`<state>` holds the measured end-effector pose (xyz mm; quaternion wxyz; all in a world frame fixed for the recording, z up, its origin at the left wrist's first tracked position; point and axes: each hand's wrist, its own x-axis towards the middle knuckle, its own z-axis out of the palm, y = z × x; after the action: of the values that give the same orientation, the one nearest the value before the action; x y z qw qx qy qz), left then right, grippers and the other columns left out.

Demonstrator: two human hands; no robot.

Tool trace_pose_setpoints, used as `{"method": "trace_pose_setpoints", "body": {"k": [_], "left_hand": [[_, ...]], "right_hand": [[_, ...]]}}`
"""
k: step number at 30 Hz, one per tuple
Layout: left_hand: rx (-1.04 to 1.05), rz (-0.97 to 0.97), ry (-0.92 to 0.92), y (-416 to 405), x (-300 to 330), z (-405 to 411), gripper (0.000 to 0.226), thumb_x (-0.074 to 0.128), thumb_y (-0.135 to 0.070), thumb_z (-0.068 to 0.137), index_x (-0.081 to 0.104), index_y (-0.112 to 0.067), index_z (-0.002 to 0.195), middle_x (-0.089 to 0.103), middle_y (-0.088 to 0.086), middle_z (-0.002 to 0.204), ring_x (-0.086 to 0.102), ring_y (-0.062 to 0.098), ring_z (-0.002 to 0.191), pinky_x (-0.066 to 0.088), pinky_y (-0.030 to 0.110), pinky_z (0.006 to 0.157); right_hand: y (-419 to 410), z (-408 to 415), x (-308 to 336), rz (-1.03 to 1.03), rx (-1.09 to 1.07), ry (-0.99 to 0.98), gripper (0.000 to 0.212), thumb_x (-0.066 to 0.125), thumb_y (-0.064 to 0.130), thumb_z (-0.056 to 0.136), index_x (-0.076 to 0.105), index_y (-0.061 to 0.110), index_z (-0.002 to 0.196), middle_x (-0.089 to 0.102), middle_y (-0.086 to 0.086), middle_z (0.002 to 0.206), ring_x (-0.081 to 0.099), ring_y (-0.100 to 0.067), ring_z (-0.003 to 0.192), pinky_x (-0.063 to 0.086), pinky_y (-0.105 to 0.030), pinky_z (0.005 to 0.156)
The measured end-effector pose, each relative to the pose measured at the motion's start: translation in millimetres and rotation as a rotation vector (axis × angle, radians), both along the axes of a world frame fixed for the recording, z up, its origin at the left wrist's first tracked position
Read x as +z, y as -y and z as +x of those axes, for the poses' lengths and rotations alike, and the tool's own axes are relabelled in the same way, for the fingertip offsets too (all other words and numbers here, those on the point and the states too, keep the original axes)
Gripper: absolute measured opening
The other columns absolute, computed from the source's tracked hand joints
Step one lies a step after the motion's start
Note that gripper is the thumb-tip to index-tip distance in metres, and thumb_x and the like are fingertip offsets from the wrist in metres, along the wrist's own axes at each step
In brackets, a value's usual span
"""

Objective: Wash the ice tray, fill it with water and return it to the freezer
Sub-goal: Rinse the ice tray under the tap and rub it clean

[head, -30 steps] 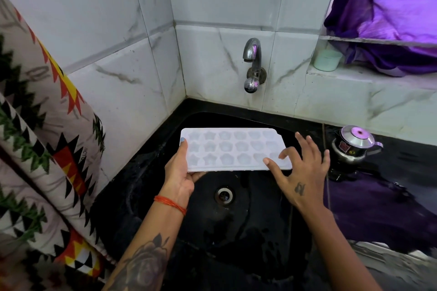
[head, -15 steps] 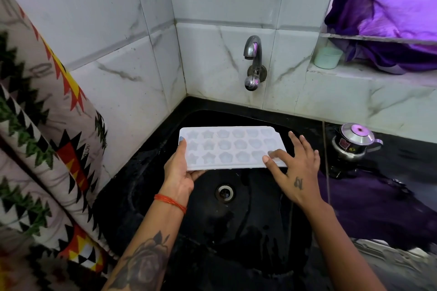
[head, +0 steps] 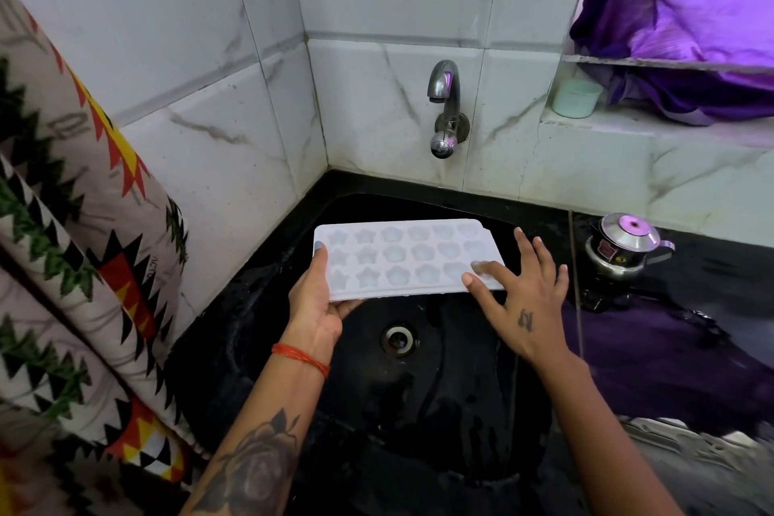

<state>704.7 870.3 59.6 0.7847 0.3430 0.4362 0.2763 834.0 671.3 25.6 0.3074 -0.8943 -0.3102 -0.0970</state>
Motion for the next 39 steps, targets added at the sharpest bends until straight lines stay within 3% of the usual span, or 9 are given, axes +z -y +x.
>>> {"method": "trace_pose_setpoints", "body": {"k": [6, 10, 15, 21, 26, 32, 39], "left_hand": [[0.004, 0.003, -0.013, -0.1, 0.1, -0.5, 0.027, 0.061, -0.043, 0.088, 0.063, -0.016, 0.092, 0.069, 0.007, 0.087, 0.067, 0.022, 0.076, 0.055, 0.040, 0.056], [0.000, 0.003, -0.014, 0.9, -1.0, -0.5, 0.027, 0.060, -0.043, 0.089, 0.063, -0.016, 0.094, 0.069, 0.006, 0.088, 0.067, 0.022, 0.077, 0.055, 0.039, 0.055], [-0.002, 0.005, -0.016, 2.7, -1.1, 1.0, 0.027, 0.061, -0.043, 0.089, 0.063, -0.016, 0.094, 0.069, 0.006, 0.087, 0.068, 0.022, 0.076, 0.056, 0.038, 0.054], [-0.006, 0.004, -0.015, 4.8, -0.9, 4.5, 0.026, 0.060, -0.043, 0.089, 0.063, -0.016, 0.091, 0.069, 0.006, 0.087, 0.067, 0.022, 0.076, 0.056, 0.038, 0.054], [-0.007, 0.005, -0.010, 4.6, -2.3, 6.3, 0.026, 0.060, -0.042, 0.089, 0.063, -0.017, 0.090, 0.069, 0.006, 0.088, 0.067, 0.022, 0.076, 0.057, 0.040, 0.059], [-0.006, -0.004, -0.011, 3.5, -4.6, 8.5, 0.028, 0.060, -0.043, 0.089, 0.064, -0.016, 0.091, 0.069, 0.006, 0.088, 0.068, 0.022, 0.075, 0.059, 0.038, 0.055], [-0.012, 0.004, -0.010, 3.5, -4.7, 12.2, 0.027, 0.060, -0.042, 0.089, 0.063, -0.016, 0.092, 0.069, 0.006, 0.087, 0.067, 0.022, 0.076, 0.056, 0.041, 0.059]], "right_hand": [[1.2, 1.0, 2.3, 0.036, 0.036, -0.093, 0.057, 0.032, 0.076, 0.074, 0.068, 0.037, 0.094, 0.021, -0.005, 0.157, 0.001, -0.021, 0.147, -0.005, -0.055, 0.113], [3.3, 1.0, 0.8, -0.039, -0.006, 0.031, 0.055, 0.032, 0.073, 0.078, 0.066, 0.030, 0.084, 0.027, -0.009, 0.154, 0.010, -0.029, 0.145, 0.002, -0.061, 0.111], [4.7, 1.7, -1.6, -0.091, -0.058, 0.168, 0.053, 0.034, 0.069, 0.082, 0.067, 0.027, 0.086, 0.034, -0.015, 0.150, 0.021, -0.037, 0.142, 0.009, -0.067, 0.107], [4.2, 1.6, 0.5, -0.019, -0.025, -0.029, 0.060, 0.030, 0.074, 0.077, 0.067, 0.034, 0.100, 0.022, -0.010, 0.156, 0.006, -0.028, 0.146, 0.002, -0.060, 0.112], [4.5, 2.5, 1.5, 0.077, 0.016, -0.153, 0.041, 0.045, 0.066, 0.077, 0.066, 0.034, 0.093, 0.020, -0.006, 0.157, 0.002, -0.022, 0.147, -0.002, -0.056, 0.113], [-1.0, -0.9, 9.5, 0.151, -0.003, -0.058, 0.056, 0.039, 0.069, 0.076, 0.059, 0.023, 0.101, 0.024, -0.010, 0.155, 0.013, -0.028, 0.145, 0.010, -0.057, 0.114], [-15.4, -4.4, 11.5, 0.154, 0.103, 0.008, 0.046, 0.043, 0.066, 0.080, 0.065, 0.027, 0.090, 0.026, -0.009, 0.154, 0.013, -0.027, 0.145, 0.005, -0.055, 0.114]]}}
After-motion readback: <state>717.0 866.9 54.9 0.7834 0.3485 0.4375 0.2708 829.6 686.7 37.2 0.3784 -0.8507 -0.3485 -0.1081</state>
